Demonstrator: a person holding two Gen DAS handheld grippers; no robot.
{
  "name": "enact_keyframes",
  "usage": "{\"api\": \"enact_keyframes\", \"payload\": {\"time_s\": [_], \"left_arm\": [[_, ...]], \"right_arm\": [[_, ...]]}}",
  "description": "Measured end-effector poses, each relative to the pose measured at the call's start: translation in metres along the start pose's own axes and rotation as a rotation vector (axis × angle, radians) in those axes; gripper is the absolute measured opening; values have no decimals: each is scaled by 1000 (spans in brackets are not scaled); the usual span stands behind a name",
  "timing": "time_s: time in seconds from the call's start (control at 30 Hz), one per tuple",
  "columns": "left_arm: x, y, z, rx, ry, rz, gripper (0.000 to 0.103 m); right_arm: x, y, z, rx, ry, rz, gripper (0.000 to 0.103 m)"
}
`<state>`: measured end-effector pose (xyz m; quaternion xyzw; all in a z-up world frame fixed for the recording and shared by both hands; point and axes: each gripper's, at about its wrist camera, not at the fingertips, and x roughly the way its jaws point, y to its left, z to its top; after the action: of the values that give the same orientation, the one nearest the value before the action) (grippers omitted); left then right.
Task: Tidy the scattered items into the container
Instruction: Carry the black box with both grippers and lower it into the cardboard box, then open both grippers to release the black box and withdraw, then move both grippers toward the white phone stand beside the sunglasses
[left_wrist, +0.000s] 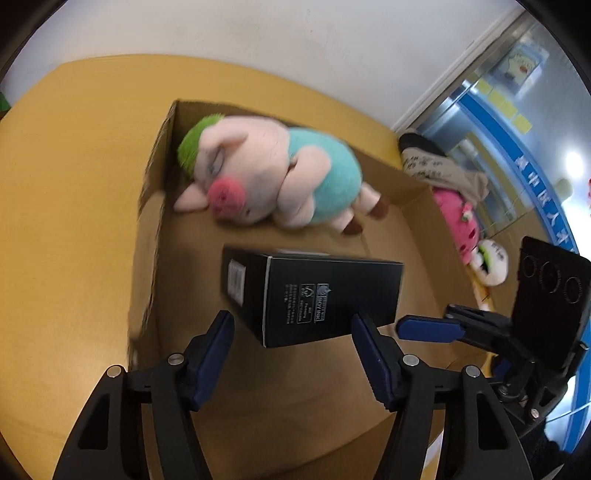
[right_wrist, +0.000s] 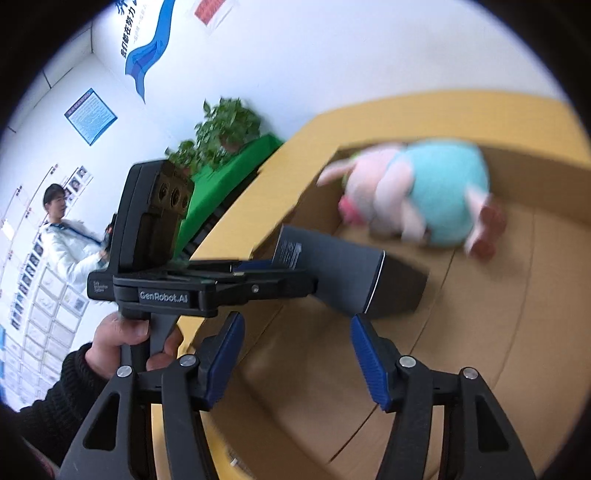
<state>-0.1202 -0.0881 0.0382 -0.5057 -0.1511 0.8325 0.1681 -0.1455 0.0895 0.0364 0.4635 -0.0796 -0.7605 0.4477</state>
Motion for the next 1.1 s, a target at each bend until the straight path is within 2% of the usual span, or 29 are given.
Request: {"api": "enact_keyframes", "payload": {"time_s": [0.07,0.2,0.33,0.43,0.53,0.6,0.63,0.67,0.8,1.0,1.1], "left_arm": [[-2,0,-12,13,-2,45,68],[-8,4,-20,-27,-20,33,69],[-7,1,-19,-29,-11,44,69],[-20,-4,-19,-25,-48,36,69],[-40,-19,-26,28,-106,76,77],[-57,-34,-35,77,-177,118,91],[-66,-43,-41,104,-216,141,94],[-75,-54,-47,130,-257,167,102],[-99,-97,-70,201,-387,277,103],[-112,-137,-103,204,-494,304,103],[-111,-152,-114,203,-508,313,103]], "right_arm": [[6,3,-14,10,25,-7,59],[4,-6,-25,81,36,-34,60],[32,-11,-17,99,124,-167,60],[42,-10,-12,116,138,-199,59],[29,6,-12,63,81,-209,59],[9,23,-18,18,19,-247,62],[-3,33,-24,-3,-15,-280,70],[-17,45,-32,-27,-53,-317,79],[-56,84,-65,-95,-156,-423,80],[-100,119,-106,-153,-264,-531,80],[-117,122,-118,-165,-286,-551,78]]}}
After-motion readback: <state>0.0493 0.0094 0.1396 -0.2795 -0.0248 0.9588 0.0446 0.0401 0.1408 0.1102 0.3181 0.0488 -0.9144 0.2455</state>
